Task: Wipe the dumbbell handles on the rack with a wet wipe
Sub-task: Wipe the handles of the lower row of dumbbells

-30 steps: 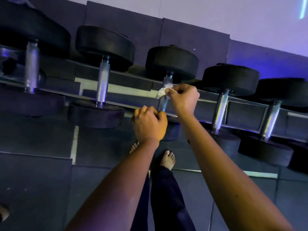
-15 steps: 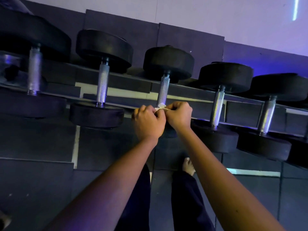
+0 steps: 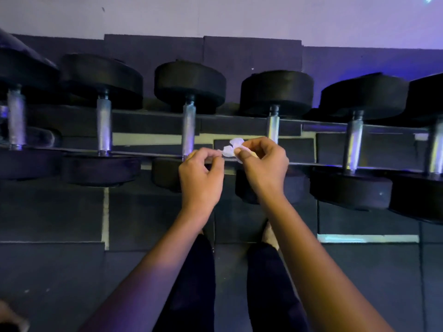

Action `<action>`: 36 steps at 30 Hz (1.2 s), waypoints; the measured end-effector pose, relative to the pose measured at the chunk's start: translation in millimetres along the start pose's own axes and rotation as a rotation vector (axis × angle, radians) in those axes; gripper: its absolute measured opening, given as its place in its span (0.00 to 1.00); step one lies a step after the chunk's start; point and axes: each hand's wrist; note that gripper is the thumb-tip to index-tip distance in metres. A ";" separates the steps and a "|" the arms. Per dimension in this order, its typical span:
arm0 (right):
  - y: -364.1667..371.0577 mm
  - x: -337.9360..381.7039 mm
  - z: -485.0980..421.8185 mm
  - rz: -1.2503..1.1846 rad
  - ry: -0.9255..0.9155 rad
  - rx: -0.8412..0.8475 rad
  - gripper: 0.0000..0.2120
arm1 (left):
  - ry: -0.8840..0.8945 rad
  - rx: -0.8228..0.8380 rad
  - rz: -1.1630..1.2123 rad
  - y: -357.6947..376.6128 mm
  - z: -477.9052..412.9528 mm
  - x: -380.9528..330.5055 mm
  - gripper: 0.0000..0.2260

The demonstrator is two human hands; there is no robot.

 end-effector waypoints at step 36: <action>-59.7 -28.7 -117.9 0.237 -0.148 0.121 0.02 | -0.153 -0.072 -0.218 136.3 34.5 6.4 0.14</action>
Point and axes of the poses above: each hand's wrist, its own z-axis away from the middle knuckle, its own y-axis out of the palm, x = y × z, and after that the axes turned 7 degrees about y, right-handed
